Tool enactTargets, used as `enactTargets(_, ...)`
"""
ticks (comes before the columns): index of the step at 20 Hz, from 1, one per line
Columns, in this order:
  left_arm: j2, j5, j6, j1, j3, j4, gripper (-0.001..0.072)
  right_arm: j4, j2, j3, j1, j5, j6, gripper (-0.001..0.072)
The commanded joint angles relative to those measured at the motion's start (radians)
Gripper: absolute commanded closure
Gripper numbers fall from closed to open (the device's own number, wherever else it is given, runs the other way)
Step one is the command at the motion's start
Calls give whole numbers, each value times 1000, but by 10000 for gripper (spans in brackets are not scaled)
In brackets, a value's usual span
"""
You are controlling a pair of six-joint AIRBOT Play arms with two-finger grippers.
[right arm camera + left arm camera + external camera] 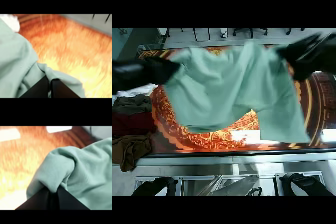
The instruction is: Fold the shirts.
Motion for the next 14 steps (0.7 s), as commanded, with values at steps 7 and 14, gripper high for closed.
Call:
enactTargets(7, -475, -259, 82, -17, -486, -23, 681, 111, -378, -605, 2, 330, 6, 690)
enactTargets(14, -646, -31, 80, 117, -151, -24, 70, 151, -457, -426, -3, 357, 7, 388)
